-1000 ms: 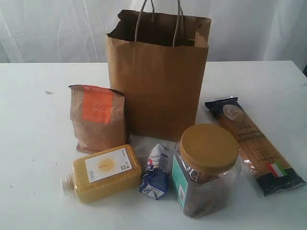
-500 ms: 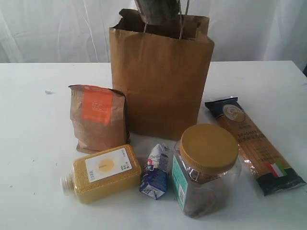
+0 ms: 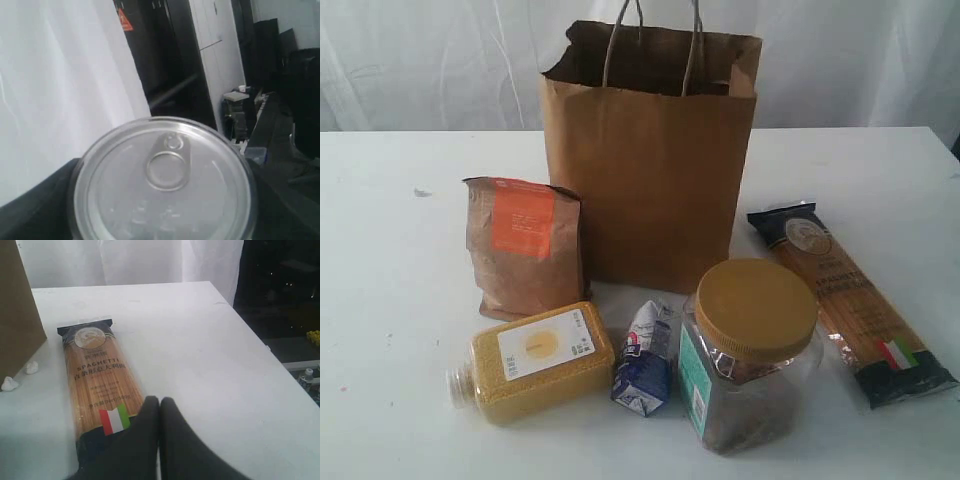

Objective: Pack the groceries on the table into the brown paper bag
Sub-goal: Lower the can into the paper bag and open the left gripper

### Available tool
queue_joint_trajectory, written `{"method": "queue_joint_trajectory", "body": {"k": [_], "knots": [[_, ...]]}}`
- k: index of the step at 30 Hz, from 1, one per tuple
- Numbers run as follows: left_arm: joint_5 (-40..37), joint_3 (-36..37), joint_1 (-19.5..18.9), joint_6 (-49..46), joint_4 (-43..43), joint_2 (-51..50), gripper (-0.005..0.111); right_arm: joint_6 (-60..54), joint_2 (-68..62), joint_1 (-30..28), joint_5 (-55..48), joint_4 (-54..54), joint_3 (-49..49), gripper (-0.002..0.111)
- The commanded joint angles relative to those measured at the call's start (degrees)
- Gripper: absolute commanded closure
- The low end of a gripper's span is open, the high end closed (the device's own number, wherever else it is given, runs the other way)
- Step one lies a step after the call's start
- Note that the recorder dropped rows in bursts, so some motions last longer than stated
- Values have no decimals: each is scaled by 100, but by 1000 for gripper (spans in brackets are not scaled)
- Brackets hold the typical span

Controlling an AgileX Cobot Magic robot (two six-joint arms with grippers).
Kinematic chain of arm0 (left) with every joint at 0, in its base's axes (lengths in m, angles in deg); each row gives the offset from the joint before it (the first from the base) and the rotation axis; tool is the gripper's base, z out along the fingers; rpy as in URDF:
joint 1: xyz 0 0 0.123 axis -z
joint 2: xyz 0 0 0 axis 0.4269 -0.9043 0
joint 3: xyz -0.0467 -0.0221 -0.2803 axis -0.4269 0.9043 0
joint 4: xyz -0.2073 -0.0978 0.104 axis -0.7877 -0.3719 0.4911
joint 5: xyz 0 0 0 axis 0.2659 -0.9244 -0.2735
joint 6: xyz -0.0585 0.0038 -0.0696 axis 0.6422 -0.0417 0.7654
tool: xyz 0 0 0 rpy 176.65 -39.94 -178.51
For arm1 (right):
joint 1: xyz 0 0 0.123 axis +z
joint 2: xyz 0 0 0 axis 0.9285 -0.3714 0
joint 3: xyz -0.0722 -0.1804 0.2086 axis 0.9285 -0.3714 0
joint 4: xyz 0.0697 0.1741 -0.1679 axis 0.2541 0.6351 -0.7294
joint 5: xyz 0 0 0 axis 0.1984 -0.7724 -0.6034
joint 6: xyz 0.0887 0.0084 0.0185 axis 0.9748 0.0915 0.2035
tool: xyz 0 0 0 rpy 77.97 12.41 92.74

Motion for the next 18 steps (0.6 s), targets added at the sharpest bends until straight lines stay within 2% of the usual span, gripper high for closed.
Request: {"method": "queue_joint_trajectory", "body": {"k": [1, 6, 11, 15, 18], "knots": [[481, -85, 32, -61, -4, -297, 107, -50, 14, -10, 50, -3, -7, 108], [547, -85, 32, -298, 35, -552, 107, -50, 14, -10, 50, -3, -7, 108], [1025, -85, 32, -298, 58, -752, 107, -50, 14, -10, 50, -3, -7, 108], [891, -74, 32, -284, 58, -944, 107, -50, 14, -10, 50, -3, -7, 108], [494, -74, 32, -273, 58, -1140, 107, -50, 14, -10, 50, -3, -7, 108]]}}
